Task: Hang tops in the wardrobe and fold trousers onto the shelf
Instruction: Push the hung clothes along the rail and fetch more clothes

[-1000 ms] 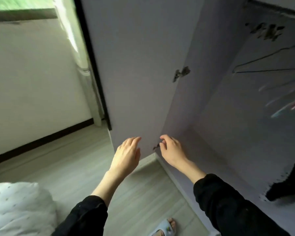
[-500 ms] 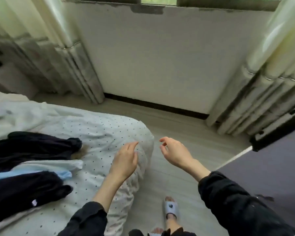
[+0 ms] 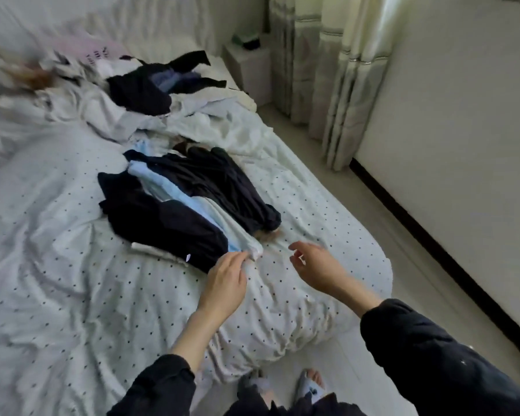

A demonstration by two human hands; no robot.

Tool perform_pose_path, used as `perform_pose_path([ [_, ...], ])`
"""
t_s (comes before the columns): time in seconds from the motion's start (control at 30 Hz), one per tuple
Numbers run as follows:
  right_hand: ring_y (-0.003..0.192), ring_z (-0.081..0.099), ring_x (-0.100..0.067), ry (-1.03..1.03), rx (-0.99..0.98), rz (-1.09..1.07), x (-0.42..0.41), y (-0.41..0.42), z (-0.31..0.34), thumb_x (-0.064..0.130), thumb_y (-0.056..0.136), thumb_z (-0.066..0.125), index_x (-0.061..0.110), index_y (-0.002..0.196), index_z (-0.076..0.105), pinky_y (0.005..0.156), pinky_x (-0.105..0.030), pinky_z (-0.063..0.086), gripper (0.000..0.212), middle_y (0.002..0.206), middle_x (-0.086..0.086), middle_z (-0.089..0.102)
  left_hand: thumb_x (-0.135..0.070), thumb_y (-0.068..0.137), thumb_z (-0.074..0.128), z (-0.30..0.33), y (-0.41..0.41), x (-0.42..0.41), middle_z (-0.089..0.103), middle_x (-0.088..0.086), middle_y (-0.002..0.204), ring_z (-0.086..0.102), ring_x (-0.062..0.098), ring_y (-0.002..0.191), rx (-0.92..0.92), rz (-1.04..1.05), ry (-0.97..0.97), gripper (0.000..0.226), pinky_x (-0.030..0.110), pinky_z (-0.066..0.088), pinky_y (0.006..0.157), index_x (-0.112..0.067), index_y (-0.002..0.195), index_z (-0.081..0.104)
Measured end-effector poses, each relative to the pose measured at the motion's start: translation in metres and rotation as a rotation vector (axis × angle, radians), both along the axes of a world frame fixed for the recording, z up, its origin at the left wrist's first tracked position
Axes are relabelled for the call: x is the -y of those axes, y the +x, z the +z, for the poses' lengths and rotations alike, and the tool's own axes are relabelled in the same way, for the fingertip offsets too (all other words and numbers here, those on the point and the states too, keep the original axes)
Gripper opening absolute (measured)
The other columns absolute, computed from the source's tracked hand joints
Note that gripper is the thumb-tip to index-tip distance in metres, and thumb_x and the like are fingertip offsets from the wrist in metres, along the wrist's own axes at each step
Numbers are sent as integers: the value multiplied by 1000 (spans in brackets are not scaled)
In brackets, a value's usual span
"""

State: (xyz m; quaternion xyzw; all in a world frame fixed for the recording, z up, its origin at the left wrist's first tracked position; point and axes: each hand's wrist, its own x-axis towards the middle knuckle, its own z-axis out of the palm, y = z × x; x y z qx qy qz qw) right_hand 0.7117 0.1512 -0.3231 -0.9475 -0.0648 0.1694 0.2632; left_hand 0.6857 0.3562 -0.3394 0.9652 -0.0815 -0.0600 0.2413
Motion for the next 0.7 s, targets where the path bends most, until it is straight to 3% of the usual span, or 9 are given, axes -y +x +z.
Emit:
perform_pose_path([
  [0.1,111,56,-24,-25,-47,126,-31,20,-9,27,99,41,17,132,48,90,-31,43,34,127,-4,57,-9,97,41,-3,2,-38,43,3,141,34,16,133,0,139,29,40,20,24,108,-9,137,43],
  [0.27,111,56,-22,-17,-116,185,-75,46,-30,28,99,41,19,133,47,89,-30,43,35,129,-3,55,-11,97,43,-16,24,-76,37,4,146,27,18,139,-12,192,78,43,27,24,111,-10,140,40],
  [0.43,117,52,-24,-38,-209,113,-128,86,-56,24,97,44,17,135,45,92,-31,42,38,132,-5,53,-11,98,42,-35,71,-116,31,3,150,18,18,143,-47,154,80,46,28,17,115,-13,143,35],
  [0.6,130,43,-23,17,-350,-34,-170,115,-81,30,97,47,19,146,31,108,-42,34,53,146,-2,41,-10,97,42,-56,98,-140,22,1,154,11,18,145,-97,81,111,52,29,14,115,-17,147,28],
  [0.7,117,55,-21,59,-434,-100,-187,132,-93,29,96,48,22,149,22,101,-35,40,60,140,0,48,-11,97,44,-67,106,-154,17,2,156,8,19,145,-129,40,92,57,29,13,116,-17,148,22],
])
